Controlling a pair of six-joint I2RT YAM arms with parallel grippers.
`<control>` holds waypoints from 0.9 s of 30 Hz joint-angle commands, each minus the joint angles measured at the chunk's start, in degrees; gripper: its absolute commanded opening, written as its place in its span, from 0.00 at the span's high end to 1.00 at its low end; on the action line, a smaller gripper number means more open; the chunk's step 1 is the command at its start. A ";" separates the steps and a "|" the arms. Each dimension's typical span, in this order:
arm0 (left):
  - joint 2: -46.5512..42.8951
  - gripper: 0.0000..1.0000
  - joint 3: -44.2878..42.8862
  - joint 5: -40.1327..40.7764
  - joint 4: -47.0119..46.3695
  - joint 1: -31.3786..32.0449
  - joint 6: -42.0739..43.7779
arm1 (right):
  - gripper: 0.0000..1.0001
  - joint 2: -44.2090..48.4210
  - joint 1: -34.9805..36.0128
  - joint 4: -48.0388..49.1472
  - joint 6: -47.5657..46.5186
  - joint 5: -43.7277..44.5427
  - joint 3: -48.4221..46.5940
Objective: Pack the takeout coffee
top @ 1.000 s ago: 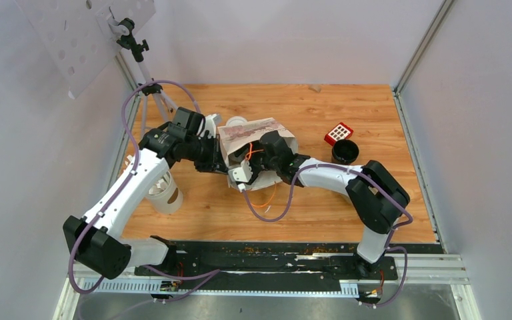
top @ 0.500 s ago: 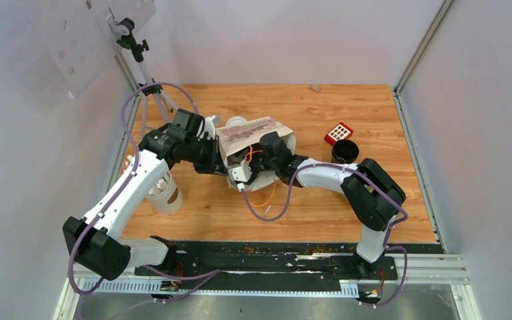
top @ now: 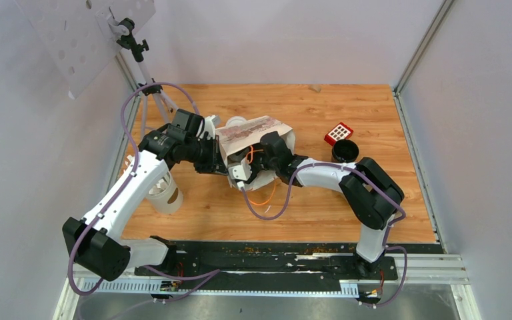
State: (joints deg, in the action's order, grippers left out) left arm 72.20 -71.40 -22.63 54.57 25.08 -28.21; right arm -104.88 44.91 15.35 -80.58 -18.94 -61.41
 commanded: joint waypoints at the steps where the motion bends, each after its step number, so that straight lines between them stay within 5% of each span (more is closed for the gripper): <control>1: -2.14 1.00 -0.50 -2.22 0.22 0.15 -0.45 | 0.27 -1.52 -0.72 -0.09 1.39 1.26 -0.25; 27: -2.28 1.00 -0.15 -2.42 0.20 0.19 -0.49 | 0.23 -3.88 -0.95 -0.82 3.08 1.68 -2.91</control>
State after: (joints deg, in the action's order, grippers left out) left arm 72.20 -71.37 -22.00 54.65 25.02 -28.18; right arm -106.83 44.56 16.36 -79.22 -18.52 -62.59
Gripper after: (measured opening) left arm 0.006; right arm 0.766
